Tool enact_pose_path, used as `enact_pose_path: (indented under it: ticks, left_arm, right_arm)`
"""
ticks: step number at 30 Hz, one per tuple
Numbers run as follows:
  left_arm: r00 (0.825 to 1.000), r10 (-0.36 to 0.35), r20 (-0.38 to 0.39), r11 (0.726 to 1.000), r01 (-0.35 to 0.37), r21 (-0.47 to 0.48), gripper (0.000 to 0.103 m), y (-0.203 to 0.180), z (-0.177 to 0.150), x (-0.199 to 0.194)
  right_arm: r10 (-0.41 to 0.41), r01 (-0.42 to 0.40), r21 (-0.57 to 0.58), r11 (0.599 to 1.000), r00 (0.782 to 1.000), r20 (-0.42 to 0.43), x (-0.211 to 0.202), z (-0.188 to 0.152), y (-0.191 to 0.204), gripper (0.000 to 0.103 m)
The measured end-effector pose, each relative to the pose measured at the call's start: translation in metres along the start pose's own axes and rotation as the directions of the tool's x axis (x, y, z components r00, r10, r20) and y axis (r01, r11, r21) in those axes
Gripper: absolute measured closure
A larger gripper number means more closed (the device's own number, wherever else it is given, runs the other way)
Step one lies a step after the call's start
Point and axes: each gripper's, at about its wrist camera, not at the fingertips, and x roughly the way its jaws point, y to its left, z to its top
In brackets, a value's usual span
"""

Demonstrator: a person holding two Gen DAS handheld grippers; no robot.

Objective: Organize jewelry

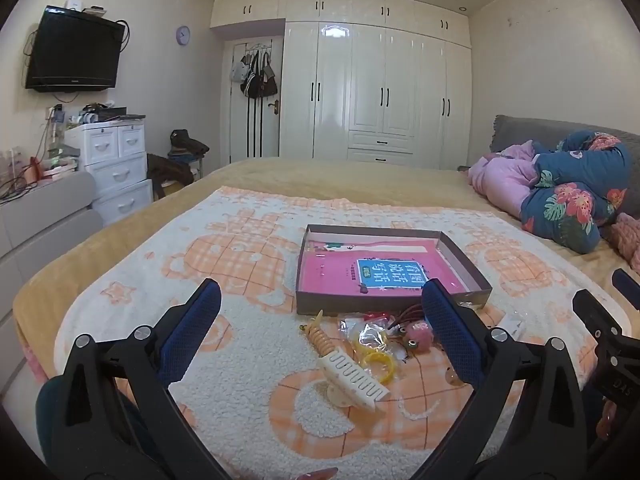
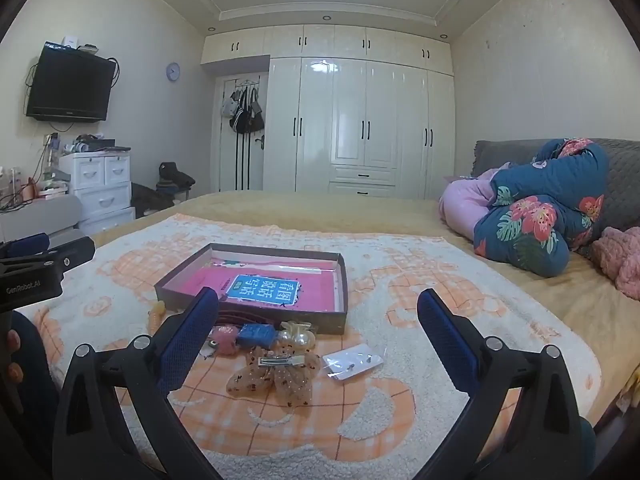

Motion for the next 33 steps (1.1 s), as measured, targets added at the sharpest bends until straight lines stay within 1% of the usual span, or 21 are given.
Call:
enact_pose_path:
  ticks: [1,2,10,12,13,26,33]
  left_arm:
    - [1.0,0.0,-0.001,1.0,0.0,-0.006,0.011,0.0004,0.0,0.0]
    - [1.0,-0.002,-0.004,1.0,0.002,-0.008,0.011,0.0007,0.0001,0.0003]
    - [1.0,-0.007,0.008,1.0,0.007,0.003,0.011,0.003,0.0005,0.0013]
    - [1.0,-0.007,0.0,1.0,0.007,-0.004,0.011,0.0078,0.0002,0.0018]
    - [1.0,-0.006,0.0,1.0,0.006,-0.002,0.011,0.0061,0.0005,0.0008]
    - [1.0,-0.005,0.005,1.0,0.005,0.002,0.011,0.0033,0.0016,0.0007]
    - [1.0,-0.006,0.007,1.0,0.006,0.003,0.011,-0.0003,0.0016,-0.0002]
  right_arm:
    - [-0.003,0.003,-0.001,1.0,1.0,0.02,-0.0016,-0.0004,0.0001,0.006]
    - [-0.002,0.002,-0.005,1.0,1.0,0.008,-0.0006,-0.0003,0.0005,0.006]
    - [-0.012,0.012,-0.002,1.0,1.0,0.016,-0.0033,0.0003,-0.0005,0.006]
    - [-0.013,0.013,-0.004,1.0,1.0,0.015,-0.0052,-0.0008,-0.001,0.006]
    - [-0.002,0.002,-0.005,1.0,1.0,0.009,-0.0006,-0.0024,0.0006,0.006]
    - [0.004,-0.004,-0.001,1.0,1.0,0.008,-0.0026,0.0045,0.0011,0.006]
    - [0.007,-0.007,-0.006,1.0,1.0,0.025,-0.0077,0.004,0.0018,0.006]
